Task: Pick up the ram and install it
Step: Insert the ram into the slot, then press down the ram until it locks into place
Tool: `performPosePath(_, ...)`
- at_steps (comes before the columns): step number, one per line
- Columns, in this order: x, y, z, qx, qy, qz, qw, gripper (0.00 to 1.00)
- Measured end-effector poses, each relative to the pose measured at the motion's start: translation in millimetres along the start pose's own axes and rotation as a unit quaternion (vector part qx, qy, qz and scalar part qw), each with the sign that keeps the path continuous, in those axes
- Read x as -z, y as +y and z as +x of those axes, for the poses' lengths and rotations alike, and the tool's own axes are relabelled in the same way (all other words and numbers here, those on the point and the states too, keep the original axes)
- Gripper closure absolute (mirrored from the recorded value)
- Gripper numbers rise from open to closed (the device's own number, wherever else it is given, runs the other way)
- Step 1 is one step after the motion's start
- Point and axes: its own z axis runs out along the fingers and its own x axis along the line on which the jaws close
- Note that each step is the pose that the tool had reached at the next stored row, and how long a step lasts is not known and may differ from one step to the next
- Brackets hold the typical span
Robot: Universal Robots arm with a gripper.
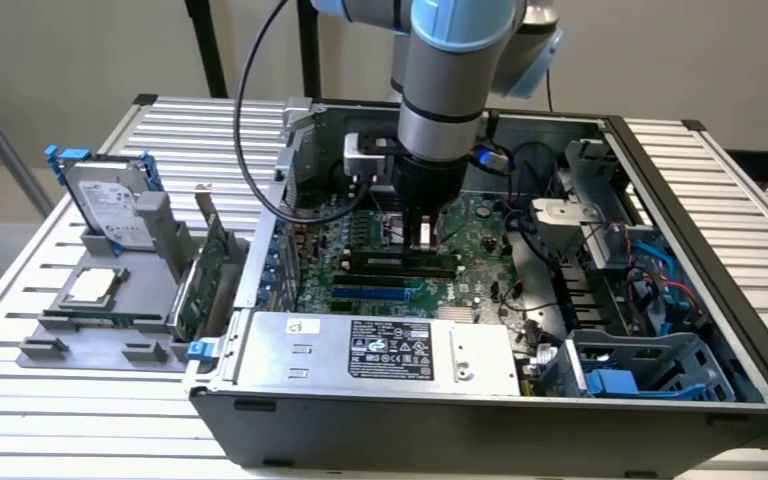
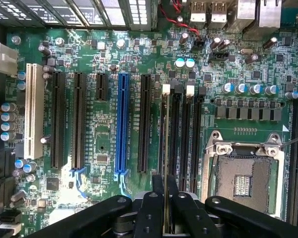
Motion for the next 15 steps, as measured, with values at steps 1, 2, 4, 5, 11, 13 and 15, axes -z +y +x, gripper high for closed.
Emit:
performPosePath(1, -0.3, 0.0, 0.0, 0.0, 0.0, 0.0, 1.0, 1.0)
performPosePath(2, -0.7, 0.0, 0.0, 0.0, 0.0, 0.0, 1.0, 1.0)
performPosePath(4, -1.4, 0.0, 0.0, 0.0, 0.0, 0.0, 1.0, 1.0)
performPosePath(5, -1.4, 0.0, 0.0, 0.0, 0.0001, -0.0001, 1.0, 1.0)
performPosePath(11, 3.6, 0.2, 0.0, 0.0, -0.0001, -0.001, 1.0, 0.0)
performPosePath(13, 10.4, 0.4, 0.1, 0.0, -0.0003, -0.0015, 1.0, 0.0)
performPosePath(15, 18.0, 0.7, 0.2, 0.0, -0.0005, -0.0017, 1.0, 0.0)
